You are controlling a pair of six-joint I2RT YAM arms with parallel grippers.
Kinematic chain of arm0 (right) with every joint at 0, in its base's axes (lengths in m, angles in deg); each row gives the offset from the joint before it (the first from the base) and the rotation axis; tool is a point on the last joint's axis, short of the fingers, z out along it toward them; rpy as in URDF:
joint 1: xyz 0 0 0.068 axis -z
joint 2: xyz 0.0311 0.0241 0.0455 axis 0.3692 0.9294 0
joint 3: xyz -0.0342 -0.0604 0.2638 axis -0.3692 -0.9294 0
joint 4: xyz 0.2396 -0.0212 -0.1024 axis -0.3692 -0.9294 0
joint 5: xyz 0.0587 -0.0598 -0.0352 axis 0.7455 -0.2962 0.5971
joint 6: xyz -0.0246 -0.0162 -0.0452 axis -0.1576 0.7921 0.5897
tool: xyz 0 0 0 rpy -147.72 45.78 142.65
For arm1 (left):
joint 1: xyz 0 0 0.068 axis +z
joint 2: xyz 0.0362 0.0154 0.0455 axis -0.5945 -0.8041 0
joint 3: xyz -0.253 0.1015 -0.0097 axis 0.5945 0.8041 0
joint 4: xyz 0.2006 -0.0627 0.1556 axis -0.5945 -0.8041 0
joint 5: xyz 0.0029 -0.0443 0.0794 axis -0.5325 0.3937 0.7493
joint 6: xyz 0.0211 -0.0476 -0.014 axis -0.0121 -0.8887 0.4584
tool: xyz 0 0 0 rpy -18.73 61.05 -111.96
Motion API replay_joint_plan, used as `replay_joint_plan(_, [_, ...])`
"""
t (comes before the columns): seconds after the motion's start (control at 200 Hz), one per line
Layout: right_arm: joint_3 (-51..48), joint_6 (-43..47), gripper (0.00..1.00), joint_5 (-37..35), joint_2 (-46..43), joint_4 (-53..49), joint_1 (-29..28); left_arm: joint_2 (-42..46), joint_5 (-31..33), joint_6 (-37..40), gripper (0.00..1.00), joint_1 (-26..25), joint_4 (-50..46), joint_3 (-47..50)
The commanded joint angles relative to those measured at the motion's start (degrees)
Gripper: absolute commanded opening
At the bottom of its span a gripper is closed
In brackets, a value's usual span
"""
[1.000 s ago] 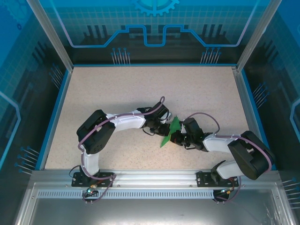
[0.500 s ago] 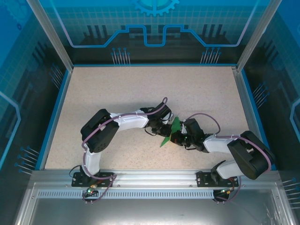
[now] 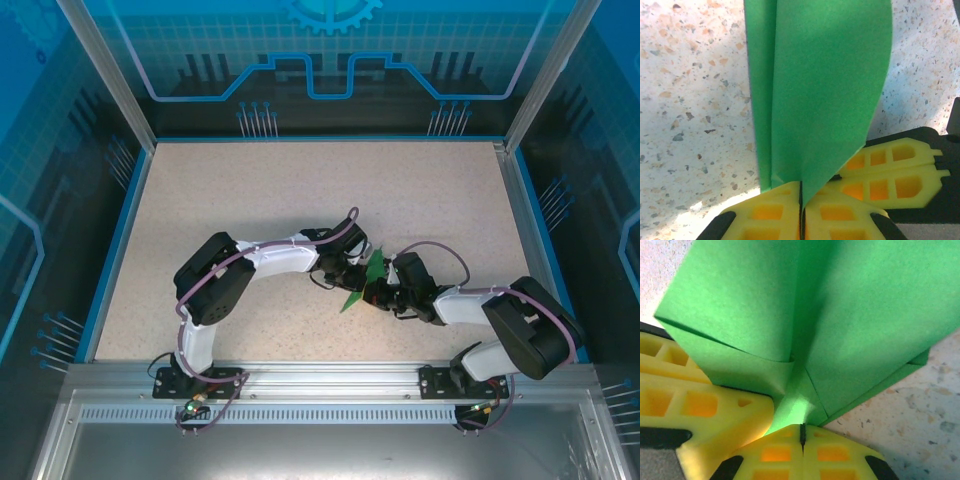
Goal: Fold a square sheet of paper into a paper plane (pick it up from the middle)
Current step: Fold the wing for the fifth time at the center of the table.
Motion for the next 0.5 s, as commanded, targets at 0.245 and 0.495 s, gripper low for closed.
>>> replay_joint_plan(0.245, [-0.4, 0.4, 0.00, -2.1, 2.3, 3.8, -0.1, -1.9, 4.7, 2.8, 0.10, -0.6, -2.8, -1.8])
replay_joint_plan(0.495, [-0.4, 0.5, 0.00, -2.2, 1.9, 3.6, -0.1, -1.0, 8.0, 3.4, 0.10, -1.0, -3.8, -1.8])
